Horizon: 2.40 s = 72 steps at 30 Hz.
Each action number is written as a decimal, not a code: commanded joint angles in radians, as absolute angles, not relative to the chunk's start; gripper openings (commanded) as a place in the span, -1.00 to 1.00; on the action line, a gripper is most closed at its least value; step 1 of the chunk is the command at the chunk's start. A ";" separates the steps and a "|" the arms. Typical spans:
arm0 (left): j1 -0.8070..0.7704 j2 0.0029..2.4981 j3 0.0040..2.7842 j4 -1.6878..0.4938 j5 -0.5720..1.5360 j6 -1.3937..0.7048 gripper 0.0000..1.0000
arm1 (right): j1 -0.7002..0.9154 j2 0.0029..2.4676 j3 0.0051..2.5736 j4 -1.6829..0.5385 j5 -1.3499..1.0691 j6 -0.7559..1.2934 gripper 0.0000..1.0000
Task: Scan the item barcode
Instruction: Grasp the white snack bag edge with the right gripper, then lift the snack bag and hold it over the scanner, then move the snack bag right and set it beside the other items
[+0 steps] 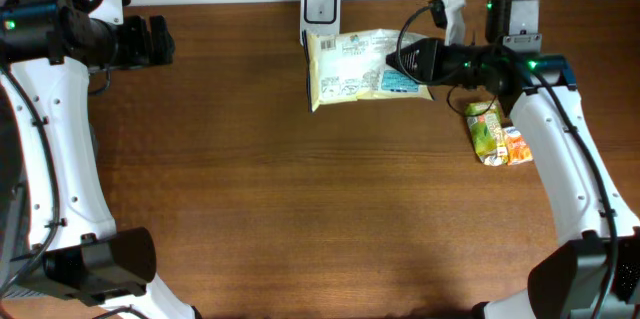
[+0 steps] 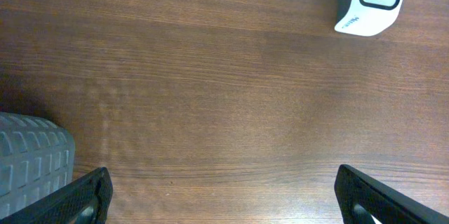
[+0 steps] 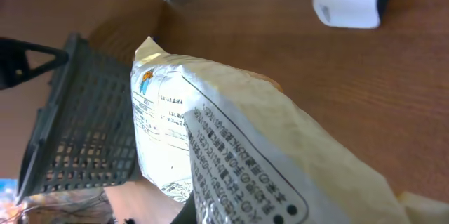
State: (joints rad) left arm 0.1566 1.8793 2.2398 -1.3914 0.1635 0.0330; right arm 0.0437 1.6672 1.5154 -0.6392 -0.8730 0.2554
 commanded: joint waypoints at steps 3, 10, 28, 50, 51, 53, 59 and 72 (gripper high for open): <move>0.160 1.883 2.238 -1.390 0.160 0.038 0.98 | 0.045 1.633 1.560 -0.619 -1.103 0.153 -0.92; 0.160 1.883 2.238 -1.390 0.160 0.038 0.99 | 0.071 1.636 1.587 -0.644 -0.756 0.130 -0.92; 0.160 1.883 2.238 -1.390 0.160 0.038 0.98 | 0.472 2.241 1.975 -0.007 0.614 -1.089 -0.92; 0.160 1.883 2.238 -1.390 0.160 0.038 0.98 | 0.470 2.298 1.967 0.146 0.436 -1.358 -0.92; 0.160 1.883 2.238 -1.390 0.160 0.038 0.98 | 0.470 2.298 1.967 0.146 0.430 -1.357 -0.92; 0.160 1.883 2.238 -1.390 0.160 0.038 0.98 | 0.469 2.299 1.967 0.146 0.425 -1.357 -0.92; 0.160 1.883 2.238 -1.390 0.160 0.038 0.98 | 0.464 2.299 1.967 0.146 0.426 -1.302 -0.92; 0.160 1.883 2.238 -1.390 0.160 0.038 0.98 | 0.397 1.825 1.967 -0.539 -0.061 -0.115 -0.92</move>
State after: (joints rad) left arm 0.1566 1.8793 2.2398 -1.3911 0.1623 0.0334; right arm 0.4450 1.9602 1.9461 -0.4618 0.1658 -0.5240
